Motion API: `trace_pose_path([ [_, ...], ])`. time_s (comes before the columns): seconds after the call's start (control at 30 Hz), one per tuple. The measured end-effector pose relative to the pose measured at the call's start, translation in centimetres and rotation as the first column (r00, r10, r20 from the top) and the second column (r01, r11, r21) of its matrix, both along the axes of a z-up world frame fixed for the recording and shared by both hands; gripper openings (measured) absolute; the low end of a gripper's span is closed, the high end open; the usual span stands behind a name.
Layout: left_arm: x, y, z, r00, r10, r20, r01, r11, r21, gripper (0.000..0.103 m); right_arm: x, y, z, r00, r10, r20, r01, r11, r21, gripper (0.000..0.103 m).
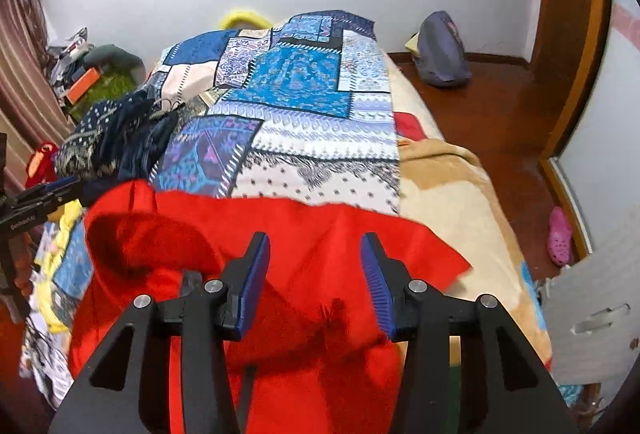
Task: Fold large clothes
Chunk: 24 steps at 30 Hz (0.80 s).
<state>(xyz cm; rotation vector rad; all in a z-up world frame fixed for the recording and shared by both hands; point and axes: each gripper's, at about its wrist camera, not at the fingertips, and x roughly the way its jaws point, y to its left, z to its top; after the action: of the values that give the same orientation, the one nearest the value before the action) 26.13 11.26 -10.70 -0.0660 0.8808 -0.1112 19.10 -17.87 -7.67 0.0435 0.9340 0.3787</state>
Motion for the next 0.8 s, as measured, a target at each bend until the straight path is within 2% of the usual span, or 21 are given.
trace_pose_path([
  [0.1,2.9,-1.0,-1.3,1.0,-0.008,-0.03,0.008,1.0,0.002,0.06,2.5,1.1,-1.4,0.997,0.032,-0.074,-0.029,0.998,0.051,0.043],
  [0.2,5.2,-2.0,-3.8,0.995,-0.026,-0.098,0.026,1.0,-0.009,0.061,3.9,1.9,-3.7,0.984,0.057,-0.166,-0.043,0.995,0.086,0.043],
  [0.27,5.7,-2.5,-5.4,0.988,-0.05,-0.147,0.045,0.998,-0.035,0.061,4.5,2.5,-5.8,0.965,0.066,-0.252,-0.043,0.994,0.097,0.043],
  [0.4,4.7,-3.7,-7.0,0.975,-0.131,-0.179,0.119,0.99,-0.078,0.061,2.8,2.9,-7.4,0.95,0.122,-0.288,-0.093,0.989,0.112,0.043],
  [0.53,2.3,-4.8,-7.0,0.967,-0.188,-0.175,0.178,0.981,-0.07,0.061,0.3,2.8,-7.5,0.941,0.173,-0.29,-0.144,0.983,0.118,0.043],
  [0.63,0.0,-5.5,-7.0,0.966,-0.202,-0.162,0.202,0.979,-0.017,0.061,-1.9,2.8,-7.8,0.939,0.185,-0.289,-0.165,0.982,0.091,0.043],
  [0.7,-1.9,-5.9,-7.5,0.969,-0.193,-0.155,0.203,0.978,0.055,0.061,-3.2,2.9,-8.2,0.94,0.185,-0.286,-0.176,0.983,0.057,0.044],
  [0.8,-4.4,-5.9,-8.9,0.977,-0.145,-0.159,0.167,0.977,0.134,0.067,-4.8,2.4,-9.3,0.945,0.154,-0.288,-0.144,0.988,0.056,0.052],
])
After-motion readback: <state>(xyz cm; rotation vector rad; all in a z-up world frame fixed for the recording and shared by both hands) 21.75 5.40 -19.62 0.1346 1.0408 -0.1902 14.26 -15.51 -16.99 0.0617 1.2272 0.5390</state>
